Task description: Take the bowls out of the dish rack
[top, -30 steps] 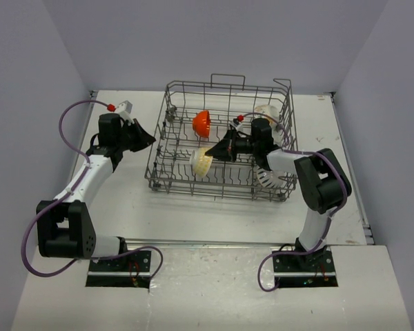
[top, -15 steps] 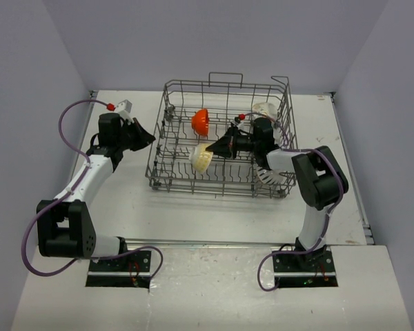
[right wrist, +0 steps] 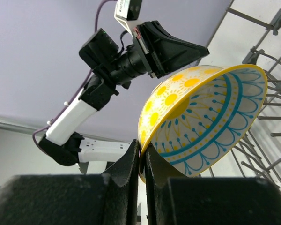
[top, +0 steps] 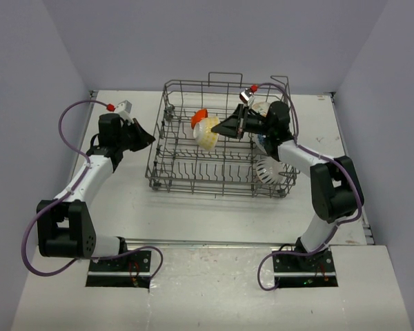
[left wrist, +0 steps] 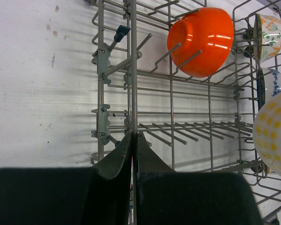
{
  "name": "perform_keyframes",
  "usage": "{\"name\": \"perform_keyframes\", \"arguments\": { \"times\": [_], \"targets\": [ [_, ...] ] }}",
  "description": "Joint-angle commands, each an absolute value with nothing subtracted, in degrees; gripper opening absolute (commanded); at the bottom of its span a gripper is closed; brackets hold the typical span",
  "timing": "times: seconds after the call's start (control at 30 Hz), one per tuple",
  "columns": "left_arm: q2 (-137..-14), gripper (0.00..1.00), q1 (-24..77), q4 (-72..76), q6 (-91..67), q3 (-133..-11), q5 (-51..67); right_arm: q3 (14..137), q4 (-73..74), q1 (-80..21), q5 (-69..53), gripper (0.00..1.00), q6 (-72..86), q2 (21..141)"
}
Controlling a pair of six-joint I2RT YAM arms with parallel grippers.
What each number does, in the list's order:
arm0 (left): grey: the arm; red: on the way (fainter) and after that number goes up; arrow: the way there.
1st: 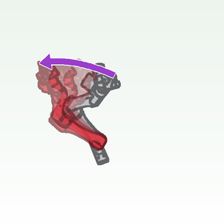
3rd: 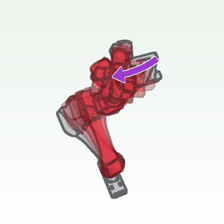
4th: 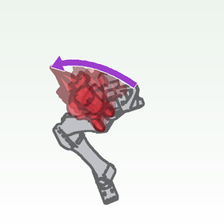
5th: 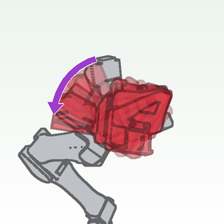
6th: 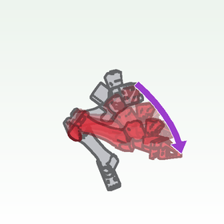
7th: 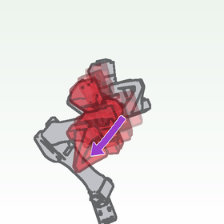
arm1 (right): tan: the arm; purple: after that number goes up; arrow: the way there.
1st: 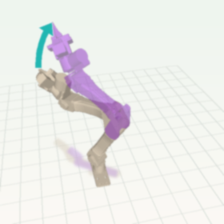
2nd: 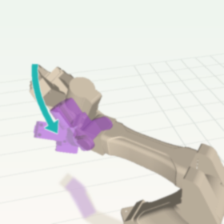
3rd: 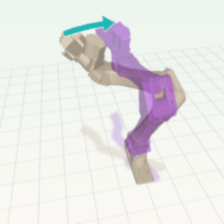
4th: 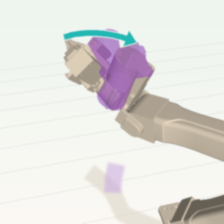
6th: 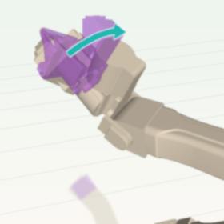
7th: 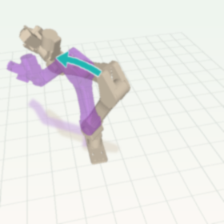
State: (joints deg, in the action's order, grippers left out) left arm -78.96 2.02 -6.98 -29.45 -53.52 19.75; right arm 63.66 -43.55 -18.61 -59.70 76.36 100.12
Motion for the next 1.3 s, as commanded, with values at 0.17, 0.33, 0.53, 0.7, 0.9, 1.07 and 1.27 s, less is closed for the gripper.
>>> {"name": "perform_keyframes", "arguments": {
  "times": [0.17, 0.33, 0.53, 0.7, 0.9, 1.07, 1.27],
  "targets": [
    [-78.3, 0.11, 1.3, -12.3, -28.5, -51.6, 17.2, 69.5, -32.2, -18.7, -62.2, 0.0, 63.1, 94.9],
    [-77.6, 0.25, 1.3, -12.3, -28.9, -52.2, 17.8, 79.0, -2.6, -18.8, -55.4, 0.0, 42.6, 89.4],
    [-77.3, 0.34, 1.3, -12.3, -29.1, -51.9, 18.7, 87.2, 20.3, -18.2, -35.0, 0.0, 31.5, 81.9],
    [-76.6, 0.43, 1.3, -12.3, -29.3, -51.9, 19.0, 87.7, 26.3, -16.6, -18.9, 0.0, 27.2, 76.7],
    [-76.2, 0.5, 1.3, -12.7, -28.7, -52.6, 19.3, 83.9, 29.8, -14.4, 4.0, 0.0, 24.0, 70.4],
    [-76.4, 0.5, 1.3, -12.8, -28.7, -52.8, 19.6, 83.5, 35.6, -12.1, 18.4, 0.0, 22.7, 70.0],
    [-76.8, 0.51, 1.3, -12.7, -28.6, -52.8, 19.9, 79.1, 37.5, -9.5, 25.7, 0.0, 24.2, 71.7]
  ]
}}
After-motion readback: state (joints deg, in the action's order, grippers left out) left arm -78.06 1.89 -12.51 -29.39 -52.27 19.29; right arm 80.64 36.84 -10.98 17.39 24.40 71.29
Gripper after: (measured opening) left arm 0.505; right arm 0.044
